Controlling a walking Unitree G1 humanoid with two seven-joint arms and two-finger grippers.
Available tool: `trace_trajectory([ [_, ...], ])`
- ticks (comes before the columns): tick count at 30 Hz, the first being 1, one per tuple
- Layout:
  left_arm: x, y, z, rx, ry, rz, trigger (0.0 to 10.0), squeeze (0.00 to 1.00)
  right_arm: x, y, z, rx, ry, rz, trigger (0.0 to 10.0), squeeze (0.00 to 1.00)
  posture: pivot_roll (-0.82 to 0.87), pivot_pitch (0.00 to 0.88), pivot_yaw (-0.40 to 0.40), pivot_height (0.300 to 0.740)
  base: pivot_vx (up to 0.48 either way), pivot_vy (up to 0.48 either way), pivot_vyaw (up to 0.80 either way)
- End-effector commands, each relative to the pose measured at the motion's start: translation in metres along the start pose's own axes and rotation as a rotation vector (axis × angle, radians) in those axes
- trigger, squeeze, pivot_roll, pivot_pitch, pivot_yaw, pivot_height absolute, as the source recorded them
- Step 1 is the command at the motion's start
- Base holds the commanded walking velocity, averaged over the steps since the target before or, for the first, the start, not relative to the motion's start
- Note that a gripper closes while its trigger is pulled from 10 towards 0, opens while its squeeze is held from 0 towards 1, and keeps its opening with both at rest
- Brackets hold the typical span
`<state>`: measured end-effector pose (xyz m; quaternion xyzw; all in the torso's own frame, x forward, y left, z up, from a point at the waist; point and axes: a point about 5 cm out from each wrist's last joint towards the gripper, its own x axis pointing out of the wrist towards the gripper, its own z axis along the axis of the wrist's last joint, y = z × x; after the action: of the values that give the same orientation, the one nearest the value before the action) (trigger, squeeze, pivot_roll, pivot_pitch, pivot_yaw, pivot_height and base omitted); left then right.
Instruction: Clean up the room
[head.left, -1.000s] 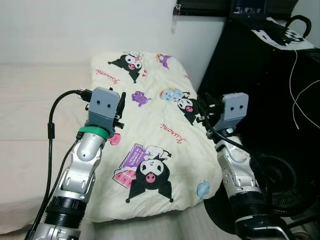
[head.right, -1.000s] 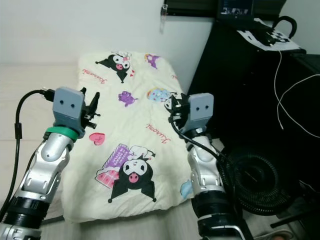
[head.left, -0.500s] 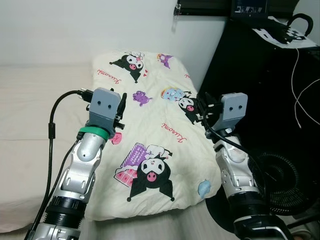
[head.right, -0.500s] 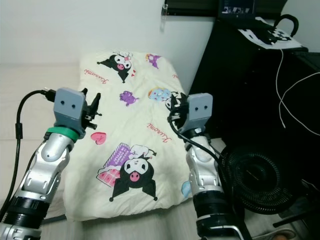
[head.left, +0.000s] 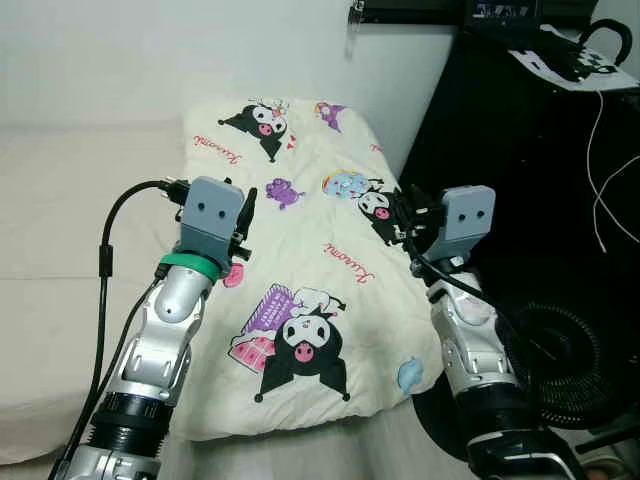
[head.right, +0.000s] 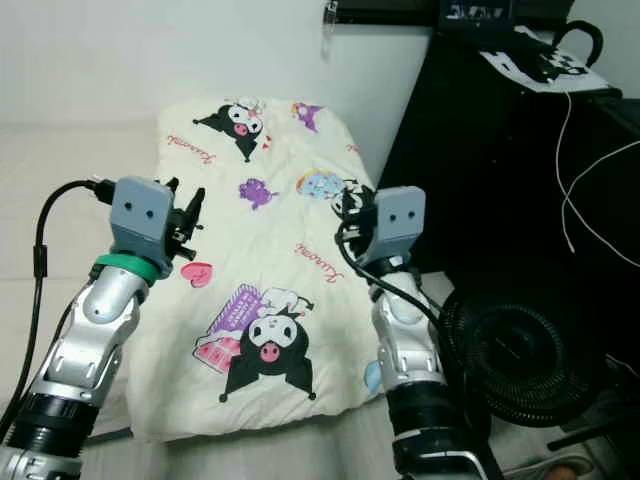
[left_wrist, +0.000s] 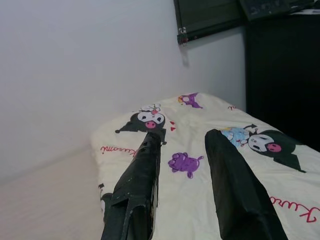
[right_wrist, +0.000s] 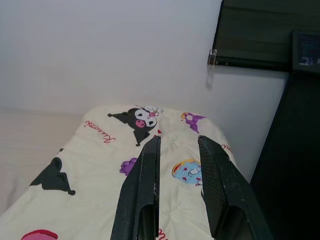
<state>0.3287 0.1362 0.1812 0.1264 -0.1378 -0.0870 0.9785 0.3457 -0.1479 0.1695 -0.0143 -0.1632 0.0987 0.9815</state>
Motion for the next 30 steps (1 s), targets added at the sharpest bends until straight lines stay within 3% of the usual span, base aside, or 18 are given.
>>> trace_trajectory([
  [1, -0.0020, -0.0034, -0.0022, 0.007, 0.009, -0.016, 10.0, 0.00, -0.0036, -0.0019, -0.0047, -0.003, 0.017, -0.012, 10.0, 0.00, 0.06, 0.014, -0.023, 0.740, 0.000, -0.319, 0.00],
  [30, 0.0005, -0.0026, -0.0046, -0.012, 0.030, -0.009, 10.0, 0.00, -0.0037, -0.0020, -0.0054, -0.027, 0.025, 0.003, 10.0, 0.00, 0.06, 0.008, -0.017, 0.740, 0.000, -0.031, 0.00],
])
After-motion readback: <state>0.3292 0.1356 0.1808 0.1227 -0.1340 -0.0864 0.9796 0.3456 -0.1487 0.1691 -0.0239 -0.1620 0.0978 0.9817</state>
